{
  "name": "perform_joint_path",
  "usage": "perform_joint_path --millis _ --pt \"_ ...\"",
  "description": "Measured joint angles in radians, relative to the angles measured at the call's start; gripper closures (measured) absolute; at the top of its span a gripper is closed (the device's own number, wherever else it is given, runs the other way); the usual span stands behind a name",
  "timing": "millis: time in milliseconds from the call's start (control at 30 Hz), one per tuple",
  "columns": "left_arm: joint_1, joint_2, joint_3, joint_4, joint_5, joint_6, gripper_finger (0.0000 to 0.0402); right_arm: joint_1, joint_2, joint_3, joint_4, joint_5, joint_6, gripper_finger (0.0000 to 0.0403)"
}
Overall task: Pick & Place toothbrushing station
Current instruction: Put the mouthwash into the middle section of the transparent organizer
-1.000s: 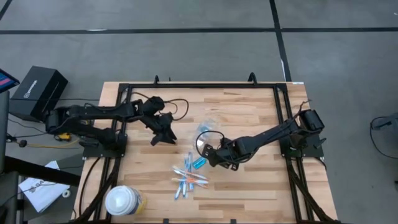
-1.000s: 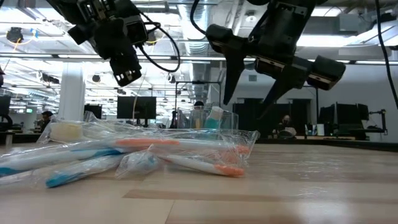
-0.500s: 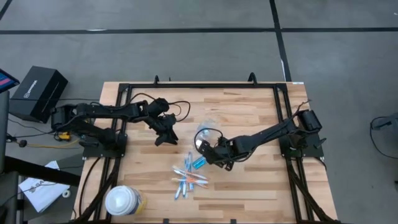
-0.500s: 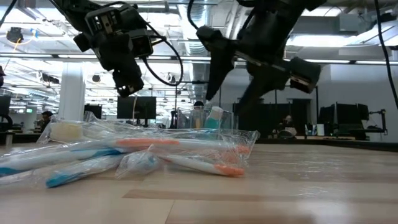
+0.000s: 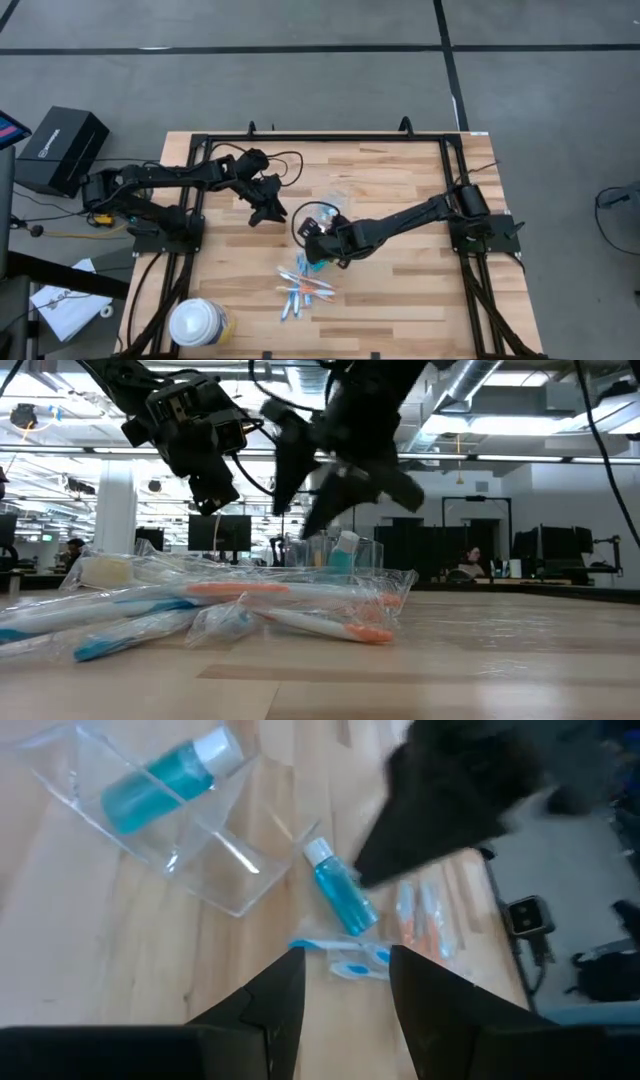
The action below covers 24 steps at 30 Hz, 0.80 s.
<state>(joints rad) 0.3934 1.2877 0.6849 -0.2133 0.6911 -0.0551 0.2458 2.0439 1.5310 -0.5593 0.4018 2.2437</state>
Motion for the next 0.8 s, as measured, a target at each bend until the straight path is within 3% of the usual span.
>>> perform_joint_path --millis 200,367,667,800 --pt "0.0 0.002 -0.001 0.007 0.016 0.006 0.0259 0.017 0.068 0.168 -0.11 -0.036 -0.002 0.0212" --pt "0.001 0.002 -0.008 0.003 0.015 0.006 0.0259 0.036 0.102 0.23 -0.222 -0.101 0.006 0.0201" --pt "0.001 0.002 -0.008 0.009 0.016 0.006 0.0259 0.075 0.117 0.238 -0.249 -0.161 -0.006 0.0177" --pt "0.001 0.003 -0.008 0.01 0.016 0.006 0.0259 0.097 0.117 0.239 -0.339 -0.167 0.006 0.0168"
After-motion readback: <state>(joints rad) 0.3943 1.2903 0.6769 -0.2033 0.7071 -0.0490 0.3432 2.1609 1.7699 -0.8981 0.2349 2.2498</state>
